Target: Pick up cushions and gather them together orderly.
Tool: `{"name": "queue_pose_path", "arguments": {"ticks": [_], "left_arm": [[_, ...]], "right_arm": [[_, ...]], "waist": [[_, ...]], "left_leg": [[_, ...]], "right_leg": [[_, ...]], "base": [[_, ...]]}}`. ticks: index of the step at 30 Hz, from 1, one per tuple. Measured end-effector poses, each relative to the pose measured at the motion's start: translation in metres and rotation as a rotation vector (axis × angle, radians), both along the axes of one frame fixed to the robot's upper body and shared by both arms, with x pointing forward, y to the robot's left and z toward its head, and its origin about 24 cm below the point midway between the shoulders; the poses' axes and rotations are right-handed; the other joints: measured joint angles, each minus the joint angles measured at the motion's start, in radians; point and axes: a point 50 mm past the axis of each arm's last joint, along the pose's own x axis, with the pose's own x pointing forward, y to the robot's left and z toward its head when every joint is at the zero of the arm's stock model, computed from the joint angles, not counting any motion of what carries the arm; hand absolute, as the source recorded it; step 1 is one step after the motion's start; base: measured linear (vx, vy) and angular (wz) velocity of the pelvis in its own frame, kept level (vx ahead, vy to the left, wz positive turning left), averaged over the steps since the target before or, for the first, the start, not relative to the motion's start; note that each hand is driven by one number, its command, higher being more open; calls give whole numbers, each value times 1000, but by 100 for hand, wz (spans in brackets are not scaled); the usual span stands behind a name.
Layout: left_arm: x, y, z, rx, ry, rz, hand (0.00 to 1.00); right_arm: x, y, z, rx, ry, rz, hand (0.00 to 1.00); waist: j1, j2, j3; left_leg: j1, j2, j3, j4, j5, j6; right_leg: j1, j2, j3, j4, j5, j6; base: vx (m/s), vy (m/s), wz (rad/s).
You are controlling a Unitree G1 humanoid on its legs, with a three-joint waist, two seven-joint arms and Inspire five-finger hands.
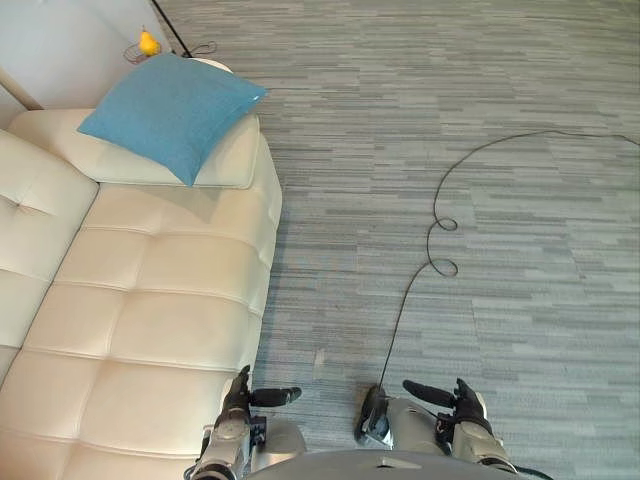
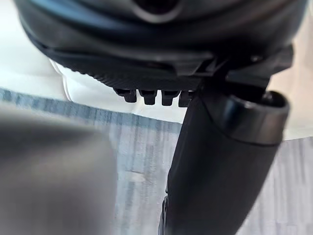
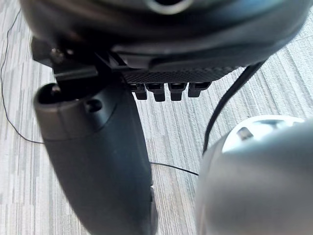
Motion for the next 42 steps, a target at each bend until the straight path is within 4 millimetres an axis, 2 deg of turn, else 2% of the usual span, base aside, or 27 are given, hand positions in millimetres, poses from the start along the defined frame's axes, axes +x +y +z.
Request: {"name": "queue_pose_path", "arguments": {"ticks": [1,2,4,5,8,11,13,15,17,18,19,20,22,24,26,27,28,29,31,32,33,35,36,37,38,41,42], "left_arm": [[1,-5,-1,-14,-1,-10,100],[1,-7,-1,-19,-1,-13,100],[4,-12,0,-33,-13,-23,100],[14,-16,5,-53,-59,-12,100],[24,-17,12,-50,-119,-28,100],[30,-22,14,-60,-140,-38,100],[33,-23,15,-65,-147,-35,100],[36,-24,16,-64,-153,-38,100],[34,-25,15,-67,-147,-34,100],[33,-25,14,-71,-144,-29,100],[33,-23,14,-68,-141,-26,100],[34,-18,15,-56,-144,-28,100],[36,-17,16,-56,-149,-24,100],[34,-18,14,-59,-139,-21,100],[29,-16,11,-54,-113,-22,100],[28,-14,11,-49,-106,-25,100],[26,-14,9,-48,-93,-26,100],[22,-12,8,-42,-75,-21,100],[16,-9,6,-31,-57,-25,100],[15,-9,6,-30,-54,-25,100],[13,-9,5,-29,-48,-21,100],[11,-7,4,-24,-43,-20,100],[10,-6,4,-20,-39,-21,100],[8,-6,3,-21,-28,-19,100],[7,-8,2,-29,-26,-16,100],[6,-14,0,-42,-15,-35,100],[6,-19,-1,-52,-9,-52,100]], "right_arm": [[2,-5,1,-14,3,3,100],[2,-7,1,-18,4,3,100],[-4,-11,-1,-21,18,-16,100],[-9,-13,-2,-28,29,-23,100],[-9,-9,-2,-22,32,-12,100],[-4,-9,0,-25,16,-12,100],[-1,-7,0,-20,9,-11,100],[1,-6,1,-18,5,-16,100],[-4,-6,-1,-16,19,-18,100],[-5,-5,-2,-13,27,-17,100],[-7,-1,-4,-2,39,-12,100],[-5,5,-4,10,36,-3,100],[-5,5,-4,9,35,2,100],[-8,5,-5,2,49,17,100],[-17,6,-8,11,74,32,100],[-17,6,-9,14,77,42,100],[-16,5,-8,13,75,50,100],[-12,2,-7,1,68,69,100],[-8,-2,-5,-19,56,91,100],[-8,-3,-4,-23,54,93,100],[-4,-7,-2,-34,40,95,100],[1,-7,0,-42,22,109,100],[2,-5,1,-41,15,115,100],[0,-7,0,-44,23,112,100],[1,-8,1,-48,21,112,100],[1,-9,1,-51,15,112,100],[-2,-11,0,-49,24,97,100]], "waist": [[8,21,0],[6,28,3],[-3,46,10],[-2,58,35],[12,31,47],[17,30,47],[27,26,54],[32,26,62],[39,29,64],[43,35,61],[54,25,58],[54,-9,50],[55,-17,44],[56,-16,42],[53,-24,30],[50,-29,29],[46,-29,29],[38,-22,32],[26,-9,36],[25,-5,36],[24,11,40],[21,15,40],[14,5,39],[3,12,34],[9,26,27],[3,36,20],[-9,40,17]], "left_leg": [[-4,28,-6,19,22,-21],[-13,38,-16,51,29,-31],[-119,76,-93,311,49,-14],[-275,109,-166,679,67,4],[-399,99,-94,817,57,17],[-453,63,-21,603,29,16],[-454,-2,-18,357,34,12],[-445,-52,-25,146,93,7],[-424,-79,-16,-63,220,12],[-414,-78,-19,-64,271,22],[-399,-85,-4,-55,345,52],[-419,-107,12,6,306,65],[-444,-119,27,99,222,79],[-425,-130,35,161,156,94],[-354,-159,41,199,71,116],[-335,-169,38,200,54,122],[-306,-174,33,198,34,127],[-248,-173,25,178,17,130],[-163,-163,6,117,16,126],[-145,-156,4,102,16,125],[-107,-125,-4,78,12,111],[-88,-98,-19,58,11,90],[-79,-89,-36,50,5,62],[-65,-72,-68,49,-17,22],[-65,-53,-75,42,-16,17],[-51,-25,-87,35,-4,-4],[-81,-12,-102,106,-1,-9]], "right_leg": [[-4,33,20,24,-45,-17],[0,38,16,33,-63,-20],[53,64,-17,28,-110,-35],[164,99,-72,-24,-127,-51],[290,121,-97,-134,-126,-50],[374,147,-113,-230,-118,-37],[401,143,-112,-262,-117,-33],[428,136,-112,-288,-119,-30],[478,143,-105,-312,-145,14],[493,144,-97,-313,-156,23],[522,133,-82,-321,-171,46],[525,98,-71,-322,-185,63],[522,69,-46,-286,-185,69],[503,24,-8,-150,-203,99],[386,-75,53,250,-179,145],[347,-99,60,358,-176,151],[291,-124,63,487,-186,138],[225,-143,37,588,-208,102],[165,-145,-25,523,-231,63],[150,-137,-31,474,-233,61],[102,-97,-26,323,-230,65],[60,-48,17,129,-197,93],[45,-18,73,-8,-119,95],[65,19,99,-29,-17,36],[65,37,102,-18,-23,30],[73,50,67,19,-98,5],[97,53,35,11,-122,-2]], "base": [[371,-350,-9],[298,-376,-12],[287,-351,39],[287,-302,58],[272,-262,35],[323,-164,17],[295,3,1],[315,67,1],[274,85,-6],[312,106,-22],[387,116,-26],[397,107,-24],[420,142,-13],[432,204,-5],[436,184,7],[426,98,14],[398,35,13],[382,17,15],[354,-28,19],[400,-110,18],[259,-116,15],[324,-198,25],[426,-334,58],[366,-298,51],[356,-302,34],[255,-296,24],[307,-347,65]]}}
